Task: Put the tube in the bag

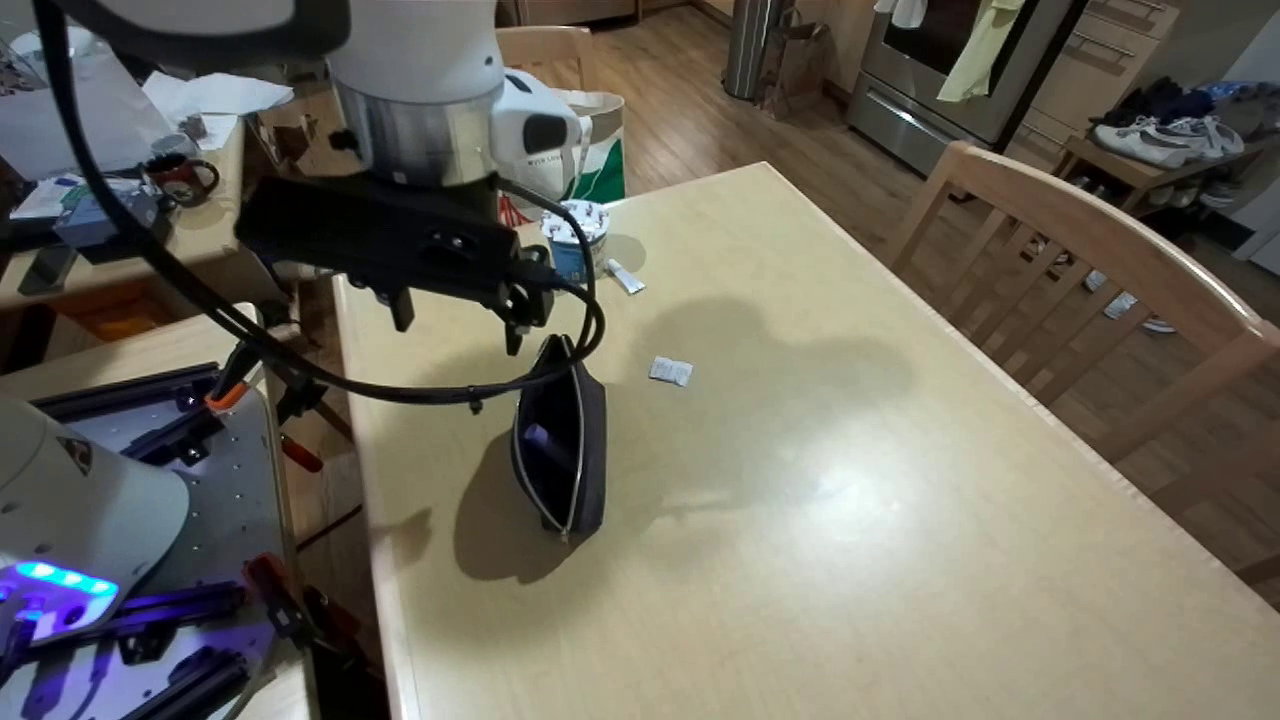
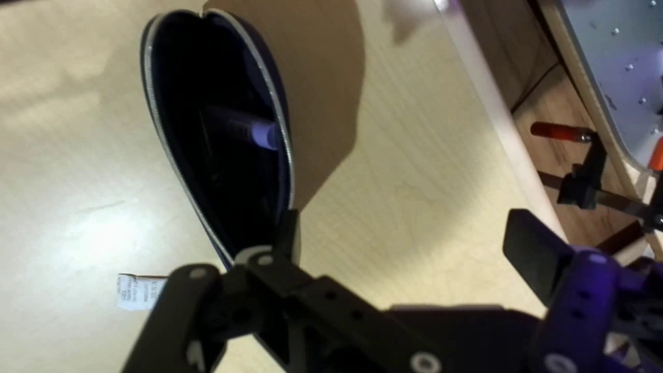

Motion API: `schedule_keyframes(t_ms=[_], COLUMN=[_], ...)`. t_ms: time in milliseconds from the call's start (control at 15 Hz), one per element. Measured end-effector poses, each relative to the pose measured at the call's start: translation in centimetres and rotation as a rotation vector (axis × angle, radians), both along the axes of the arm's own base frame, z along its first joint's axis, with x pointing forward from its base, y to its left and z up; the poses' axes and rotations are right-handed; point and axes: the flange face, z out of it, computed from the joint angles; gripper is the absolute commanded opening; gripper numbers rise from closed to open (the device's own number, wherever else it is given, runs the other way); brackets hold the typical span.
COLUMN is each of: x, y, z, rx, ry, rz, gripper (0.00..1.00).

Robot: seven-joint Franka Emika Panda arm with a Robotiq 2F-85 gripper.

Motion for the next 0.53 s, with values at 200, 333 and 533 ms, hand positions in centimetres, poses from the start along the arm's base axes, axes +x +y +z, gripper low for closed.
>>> schedule_keyframes(t_ms=[200,333,533], x=[-0.2,0.0,0.4], y=[0.5,0.6,-0.1], z=[2.1,2.8,2.6], rx=[0.067,0.136,0.167], ry=[-0.038,-0.076,-0.151], rz=[-0.138,-0.215,-0.352], gripper=[1.0,1.0,1.0])
